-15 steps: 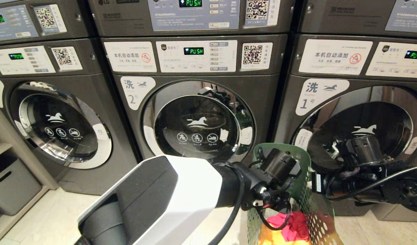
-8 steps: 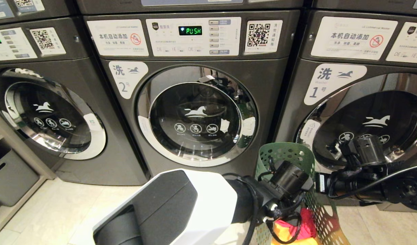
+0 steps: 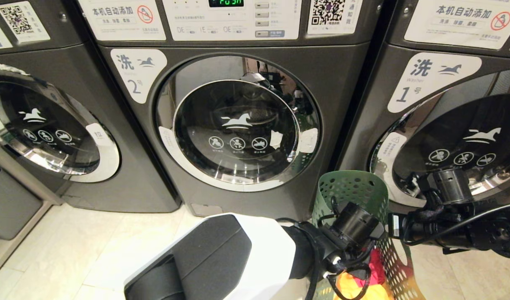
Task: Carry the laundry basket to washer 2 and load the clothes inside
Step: Pick up the clothes basket and put it beside the washing machine
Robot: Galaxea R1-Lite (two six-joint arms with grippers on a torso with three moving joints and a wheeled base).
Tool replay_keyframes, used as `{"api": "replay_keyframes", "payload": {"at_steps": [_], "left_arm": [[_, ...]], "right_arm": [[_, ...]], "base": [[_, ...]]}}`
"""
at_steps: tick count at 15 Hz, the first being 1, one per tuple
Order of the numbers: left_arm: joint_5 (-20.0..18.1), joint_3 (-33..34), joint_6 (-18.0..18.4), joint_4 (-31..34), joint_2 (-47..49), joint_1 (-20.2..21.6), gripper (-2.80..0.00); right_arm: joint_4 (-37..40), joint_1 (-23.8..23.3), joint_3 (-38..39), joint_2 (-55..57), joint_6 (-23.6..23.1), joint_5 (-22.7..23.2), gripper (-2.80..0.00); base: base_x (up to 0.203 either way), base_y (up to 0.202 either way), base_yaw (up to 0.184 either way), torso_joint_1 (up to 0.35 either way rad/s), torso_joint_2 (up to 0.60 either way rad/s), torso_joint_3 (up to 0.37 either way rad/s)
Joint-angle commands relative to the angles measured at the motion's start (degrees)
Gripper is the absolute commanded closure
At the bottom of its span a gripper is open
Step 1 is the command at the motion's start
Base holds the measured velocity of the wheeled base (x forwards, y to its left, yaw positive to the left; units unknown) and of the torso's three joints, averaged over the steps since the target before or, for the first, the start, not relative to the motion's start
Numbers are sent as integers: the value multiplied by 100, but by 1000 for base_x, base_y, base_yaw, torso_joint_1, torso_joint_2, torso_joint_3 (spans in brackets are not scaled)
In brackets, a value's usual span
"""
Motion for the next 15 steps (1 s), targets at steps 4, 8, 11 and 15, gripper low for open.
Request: {"api": "replay_keyframes", "payload": {"at_steps": [4, 8, 11, 15], "left_arm": [[5, -1, -16, -49, 97, -28, 0], [14, 1, -16, -128, 224, -55, 0], [5, -8, 27, -128, 241, -46, 0], [5, -8, 109, -248, 357, -11, 0]], "right_arm": [[-8, -3, 10, 12, 12, 8, 0], [9, -3, 11, 22, 75, 26, 0], [0, -3, 2, 77, 303, 34, 0], [-24, -3, 174, 319, 419, 39, 0]], "base": [[0, 0, 0, 0, 4, -194], [0, 0, 0, -1, 3, -203], [0, 0, 0, 1, 11, -199], [0, 0, 0, 1, 0, -193]]}}
